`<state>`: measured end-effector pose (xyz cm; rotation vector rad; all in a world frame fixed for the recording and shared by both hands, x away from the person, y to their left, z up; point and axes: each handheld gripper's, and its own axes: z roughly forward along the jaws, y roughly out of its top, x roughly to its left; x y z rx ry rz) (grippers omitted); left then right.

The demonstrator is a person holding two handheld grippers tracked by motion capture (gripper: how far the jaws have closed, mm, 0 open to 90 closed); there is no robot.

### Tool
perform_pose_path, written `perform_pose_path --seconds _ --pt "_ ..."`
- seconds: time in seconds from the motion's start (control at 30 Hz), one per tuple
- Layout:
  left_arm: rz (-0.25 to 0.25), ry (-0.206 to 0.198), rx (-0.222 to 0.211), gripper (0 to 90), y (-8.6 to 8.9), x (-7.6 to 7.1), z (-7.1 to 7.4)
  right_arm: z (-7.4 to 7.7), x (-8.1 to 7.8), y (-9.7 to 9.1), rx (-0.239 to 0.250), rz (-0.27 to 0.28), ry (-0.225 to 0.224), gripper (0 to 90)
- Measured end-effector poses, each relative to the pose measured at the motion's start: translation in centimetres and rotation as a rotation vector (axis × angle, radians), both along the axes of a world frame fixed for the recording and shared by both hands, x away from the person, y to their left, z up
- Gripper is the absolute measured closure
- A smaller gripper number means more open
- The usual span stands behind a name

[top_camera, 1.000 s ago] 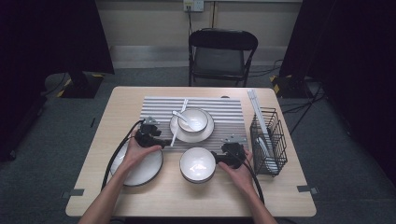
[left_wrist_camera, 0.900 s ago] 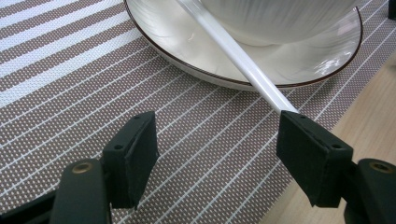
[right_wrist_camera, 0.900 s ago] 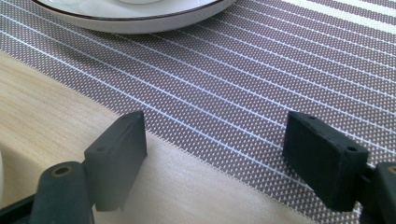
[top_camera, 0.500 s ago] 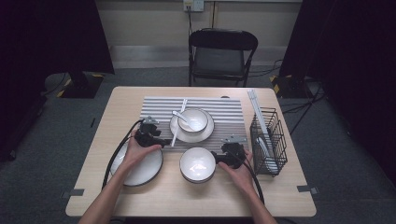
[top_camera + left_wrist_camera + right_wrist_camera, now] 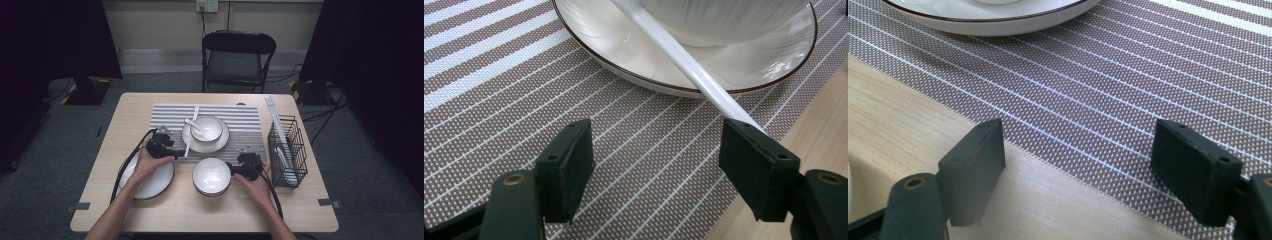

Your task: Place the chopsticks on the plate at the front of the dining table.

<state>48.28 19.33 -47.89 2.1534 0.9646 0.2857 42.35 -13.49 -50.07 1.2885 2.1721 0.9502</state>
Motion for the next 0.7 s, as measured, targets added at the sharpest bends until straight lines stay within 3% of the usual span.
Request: perform_pose_path --seconds 0.13,0.7 --pt "-0.004 0.0 0.024 29.8 -0.04 -0.05 0.03 0.0 0.0 0.0 0.0 0.0 0.0 21.0" --pt "-0.027 -0.003 0.011 28.9 -0.68 -0.09 -0.09 0.0 0.0 0.0 0.0 0.0 0.0 20.9"
